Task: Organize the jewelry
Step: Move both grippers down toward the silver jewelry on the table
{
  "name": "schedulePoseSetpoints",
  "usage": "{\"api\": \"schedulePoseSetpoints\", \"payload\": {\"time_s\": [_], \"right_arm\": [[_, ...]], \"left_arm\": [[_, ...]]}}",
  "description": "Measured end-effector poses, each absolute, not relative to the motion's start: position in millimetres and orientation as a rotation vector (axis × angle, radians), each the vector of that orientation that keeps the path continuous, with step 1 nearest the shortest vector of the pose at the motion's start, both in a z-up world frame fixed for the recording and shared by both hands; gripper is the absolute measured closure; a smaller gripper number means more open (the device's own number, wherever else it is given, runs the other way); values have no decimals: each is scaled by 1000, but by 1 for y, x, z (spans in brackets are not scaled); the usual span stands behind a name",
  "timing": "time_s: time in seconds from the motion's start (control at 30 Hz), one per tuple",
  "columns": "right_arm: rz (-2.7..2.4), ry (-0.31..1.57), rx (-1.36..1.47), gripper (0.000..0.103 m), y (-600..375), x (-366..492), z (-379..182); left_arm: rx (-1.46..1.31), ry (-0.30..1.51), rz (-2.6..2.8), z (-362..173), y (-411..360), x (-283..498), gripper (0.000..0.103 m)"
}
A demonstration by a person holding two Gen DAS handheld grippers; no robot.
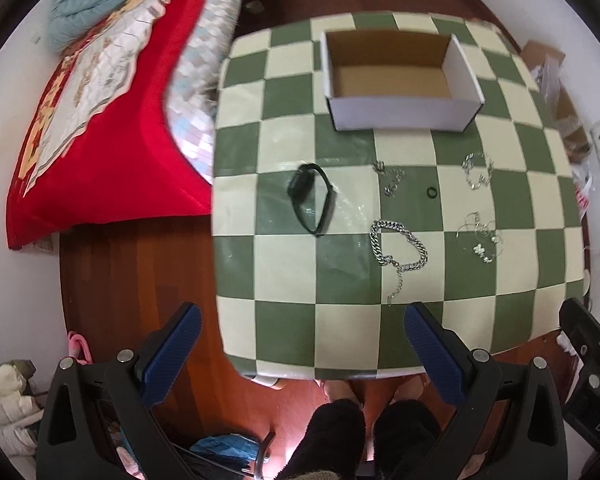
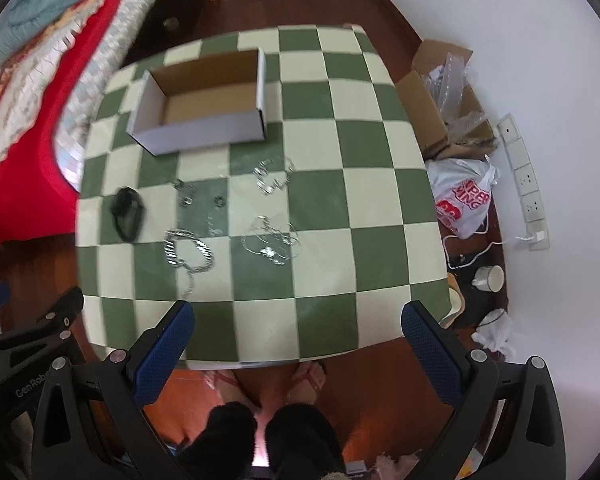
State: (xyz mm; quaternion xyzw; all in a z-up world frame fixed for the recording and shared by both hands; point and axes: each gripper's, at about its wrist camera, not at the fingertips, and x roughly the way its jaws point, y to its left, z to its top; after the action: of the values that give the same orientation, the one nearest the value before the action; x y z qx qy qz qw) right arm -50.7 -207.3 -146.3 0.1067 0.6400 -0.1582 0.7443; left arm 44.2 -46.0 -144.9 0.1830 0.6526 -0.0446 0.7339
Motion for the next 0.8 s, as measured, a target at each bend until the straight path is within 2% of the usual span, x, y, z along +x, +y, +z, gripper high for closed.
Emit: {"api": "schedulePoseSetpoints", "payload": {"time_s": [0.4, 0.8], "right_arm": [[-430, 1461, 265, 0, -230, -35, -212], [-327, 1526, 313, 0, -231, -3, -281]], "left_arm": [[472, 1479, -192, -218, -77, 68, 0], [443, 1530, -30, -253, -58, 85, 0]]}}
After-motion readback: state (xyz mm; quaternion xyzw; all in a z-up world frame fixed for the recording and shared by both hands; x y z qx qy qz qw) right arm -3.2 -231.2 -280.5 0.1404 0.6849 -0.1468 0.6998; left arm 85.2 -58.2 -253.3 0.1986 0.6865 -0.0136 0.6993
